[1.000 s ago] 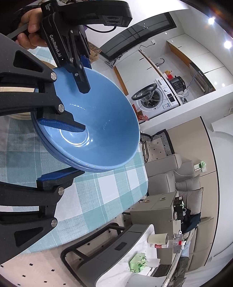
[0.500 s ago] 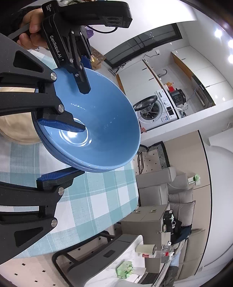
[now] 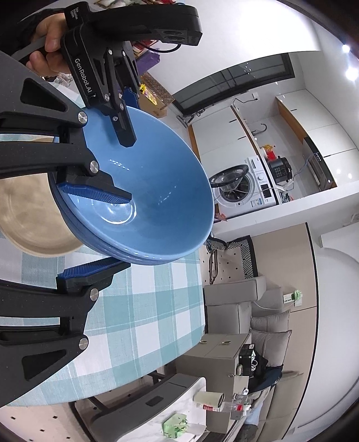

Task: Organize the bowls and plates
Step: 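Lift the nested bowls with both grippers and carry them over the cream plates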

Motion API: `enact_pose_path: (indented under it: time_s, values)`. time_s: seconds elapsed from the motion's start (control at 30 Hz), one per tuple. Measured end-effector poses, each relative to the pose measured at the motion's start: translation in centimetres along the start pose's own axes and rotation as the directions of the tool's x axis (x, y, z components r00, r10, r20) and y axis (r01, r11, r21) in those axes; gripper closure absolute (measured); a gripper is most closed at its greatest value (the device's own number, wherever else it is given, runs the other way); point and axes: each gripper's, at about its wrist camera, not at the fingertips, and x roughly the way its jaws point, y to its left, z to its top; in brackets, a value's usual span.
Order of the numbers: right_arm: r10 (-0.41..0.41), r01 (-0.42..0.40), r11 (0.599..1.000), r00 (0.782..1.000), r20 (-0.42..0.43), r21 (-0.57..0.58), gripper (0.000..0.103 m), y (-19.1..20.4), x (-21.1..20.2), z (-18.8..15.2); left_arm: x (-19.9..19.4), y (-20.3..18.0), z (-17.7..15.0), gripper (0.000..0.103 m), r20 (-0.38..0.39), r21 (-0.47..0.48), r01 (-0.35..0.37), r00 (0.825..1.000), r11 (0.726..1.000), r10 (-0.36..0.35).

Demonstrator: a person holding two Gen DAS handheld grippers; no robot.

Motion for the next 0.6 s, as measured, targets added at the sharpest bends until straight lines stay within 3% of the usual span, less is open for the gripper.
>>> enact_pose_path:
  time_s: [0.6]
  values:
    - [0.023, -0.025, 0.999, 0.996, -0.091, -0.023, 0.062, 1.5, 3.3, -3.3, 1.0, 2.0, -3.7, 0.067, -0.048, -0.041, -0.024, 0.999, 0.999, 0.022]
